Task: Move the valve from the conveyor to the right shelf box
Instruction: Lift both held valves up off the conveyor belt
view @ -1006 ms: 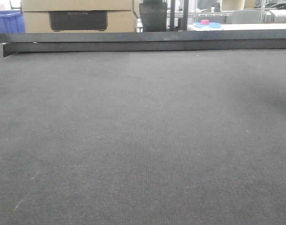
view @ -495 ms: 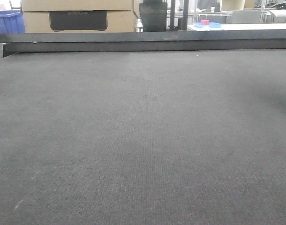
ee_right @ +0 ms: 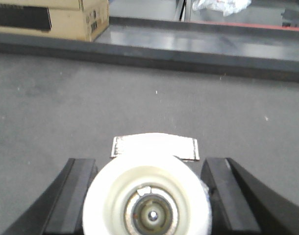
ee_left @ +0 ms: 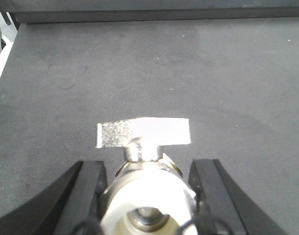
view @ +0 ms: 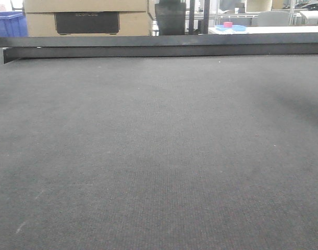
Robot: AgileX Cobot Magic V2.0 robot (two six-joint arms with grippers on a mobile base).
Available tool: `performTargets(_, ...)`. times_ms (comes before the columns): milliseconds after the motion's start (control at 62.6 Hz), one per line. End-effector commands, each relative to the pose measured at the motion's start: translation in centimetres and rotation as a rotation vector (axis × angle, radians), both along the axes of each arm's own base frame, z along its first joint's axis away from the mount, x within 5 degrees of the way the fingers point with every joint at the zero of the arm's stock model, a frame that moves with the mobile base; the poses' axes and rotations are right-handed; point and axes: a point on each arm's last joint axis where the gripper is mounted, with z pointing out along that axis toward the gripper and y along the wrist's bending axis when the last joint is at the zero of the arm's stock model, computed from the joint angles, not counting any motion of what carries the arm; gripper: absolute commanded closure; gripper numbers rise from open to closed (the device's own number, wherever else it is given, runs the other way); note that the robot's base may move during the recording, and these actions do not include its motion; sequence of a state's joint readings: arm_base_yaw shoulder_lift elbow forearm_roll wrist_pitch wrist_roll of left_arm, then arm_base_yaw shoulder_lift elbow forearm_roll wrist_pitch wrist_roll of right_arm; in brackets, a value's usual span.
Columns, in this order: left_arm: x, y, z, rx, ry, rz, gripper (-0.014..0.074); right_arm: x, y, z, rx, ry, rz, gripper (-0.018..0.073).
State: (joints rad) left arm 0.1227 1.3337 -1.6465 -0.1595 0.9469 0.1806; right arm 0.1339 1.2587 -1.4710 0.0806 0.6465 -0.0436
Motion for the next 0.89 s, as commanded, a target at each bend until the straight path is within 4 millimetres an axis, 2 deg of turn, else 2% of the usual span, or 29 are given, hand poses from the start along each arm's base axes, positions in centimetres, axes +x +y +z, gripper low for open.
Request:
performTargets(0,-0.31,-0.01,1.01,-0.016,-0.065,0.008,0.0708,-0.35,-0.14,1.73,0.005,-0.122,-0.006,0.0713)
performTargets(878,-0.26,0.01,1.13,-0.015,-0.079,0.010,0.0708,-0.35,-0.14,1.71,0.005,-0.120,-0.006,0.0713)
